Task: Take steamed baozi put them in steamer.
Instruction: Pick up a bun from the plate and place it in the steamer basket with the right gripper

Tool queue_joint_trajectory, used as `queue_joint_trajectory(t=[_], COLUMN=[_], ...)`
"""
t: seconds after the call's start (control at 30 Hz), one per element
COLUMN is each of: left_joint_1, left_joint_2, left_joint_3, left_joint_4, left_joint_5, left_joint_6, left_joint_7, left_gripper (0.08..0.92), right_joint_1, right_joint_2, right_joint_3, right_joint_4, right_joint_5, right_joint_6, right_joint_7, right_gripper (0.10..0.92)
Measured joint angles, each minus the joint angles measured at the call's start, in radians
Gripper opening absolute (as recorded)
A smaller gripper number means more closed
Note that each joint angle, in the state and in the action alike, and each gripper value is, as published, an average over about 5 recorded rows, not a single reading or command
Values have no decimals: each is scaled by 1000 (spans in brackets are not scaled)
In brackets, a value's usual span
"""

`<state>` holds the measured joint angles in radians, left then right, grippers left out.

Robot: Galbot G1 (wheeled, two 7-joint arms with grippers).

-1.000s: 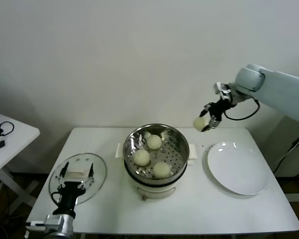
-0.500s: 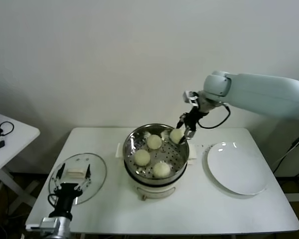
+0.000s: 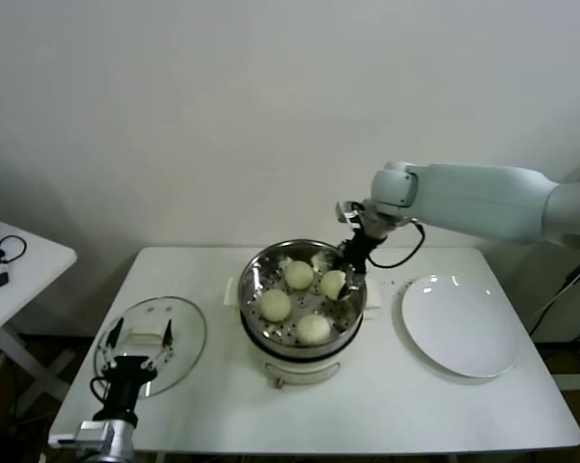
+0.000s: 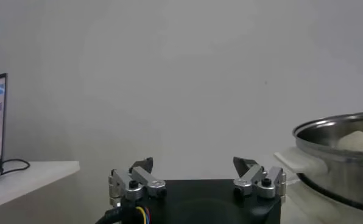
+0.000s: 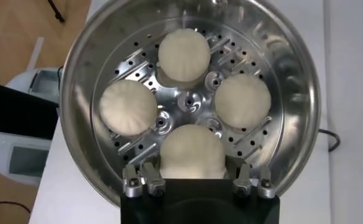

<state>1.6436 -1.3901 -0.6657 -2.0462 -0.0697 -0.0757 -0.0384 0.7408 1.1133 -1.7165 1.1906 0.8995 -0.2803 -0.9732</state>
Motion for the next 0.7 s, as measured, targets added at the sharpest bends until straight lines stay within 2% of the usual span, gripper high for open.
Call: queue_joint_trajectory(t=[0.7], left_joint_1=[-25], left_joint_2=[4], left_joint_3=[18], left_joint_4=[17], left_joint_5=[1], left_joint_6=[10], left_joint_7=[-2], left_gripper=[823], right_joint_1=[-45], right_joint_2=[31], right_joint_3=[-12], right_joint_4=[-41], right_joint_5=[-21], right_joint_6=[4], right_joint_7=[4], right_gripper=[694])
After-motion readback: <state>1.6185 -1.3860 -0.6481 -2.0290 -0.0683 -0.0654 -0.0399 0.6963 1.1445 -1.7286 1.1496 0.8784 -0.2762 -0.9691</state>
